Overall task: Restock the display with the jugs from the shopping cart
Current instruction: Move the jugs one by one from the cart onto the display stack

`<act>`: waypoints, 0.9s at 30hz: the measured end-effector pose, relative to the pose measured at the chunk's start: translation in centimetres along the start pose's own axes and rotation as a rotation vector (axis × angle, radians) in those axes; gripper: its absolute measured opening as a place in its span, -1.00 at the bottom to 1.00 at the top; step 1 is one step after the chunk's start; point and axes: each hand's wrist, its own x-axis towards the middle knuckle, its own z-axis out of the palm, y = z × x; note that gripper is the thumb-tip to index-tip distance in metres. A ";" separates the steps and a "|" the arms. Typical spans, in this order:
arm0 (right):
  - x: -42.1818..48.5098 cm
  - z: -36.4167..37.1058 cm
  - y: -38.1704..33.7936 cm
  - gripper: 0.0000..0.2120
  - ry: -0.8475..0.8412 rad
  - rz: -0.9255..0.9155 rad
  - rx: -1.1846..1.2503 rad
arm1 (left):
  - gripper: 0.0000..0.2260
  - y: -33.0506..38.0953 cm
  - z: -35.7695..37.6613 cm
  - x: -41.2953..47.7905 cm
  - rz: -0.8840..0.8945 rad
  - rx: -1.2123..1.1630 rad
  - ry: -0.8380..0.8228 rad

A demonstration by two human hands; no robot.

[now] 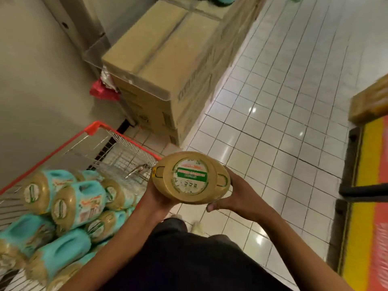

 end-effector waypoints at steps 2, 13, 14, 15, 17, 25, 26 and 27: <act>0.7 -2.8 0.9 -0.17 0.040 0.005 0.015 | -0.55 0.5 2.2 2.6 -0.032 0.005 0.023; 12.2 -20.5 4.5 -0.15 0.209 0.072 0.036 | -0.43 8.4 16.4 22.6 -0.130 0.173 -0.041; 13.7 -22.4 4.4 -0.14 0.222 0.083 0.037 | -0.44 9.6 18.0 24.5 -0.135 0.190 -0.045; 15.1 -24.4 4.2 -0.15 0.241 0.094 0.031 | -0.46 10.8 19.6 26.4 -0.139 0.215 -0.052; 17.9 -28.0 3.9 -0.13 0.275 0.108 0.023 | -0.50 13.3 22.9 30.0 -0.139 0.259 -0.048; 27.4 -41.8 4.0 -0.12 0.356 0.130 0.056 | -0.49 20.6 34.3 42.7 -0.155 0.249 -0.071; 28.6 -43.6 4.2 -0.11 0.348 0.130 0.058 | -0.47 21.1 35.5 44.1 -0.150 0.248 -0.058; 29.9 -45.4 4.3 -0.11 0.333 0.125 0.062 | -0.46 21.6 36.6 45.5 -0.146 0.249 -0.045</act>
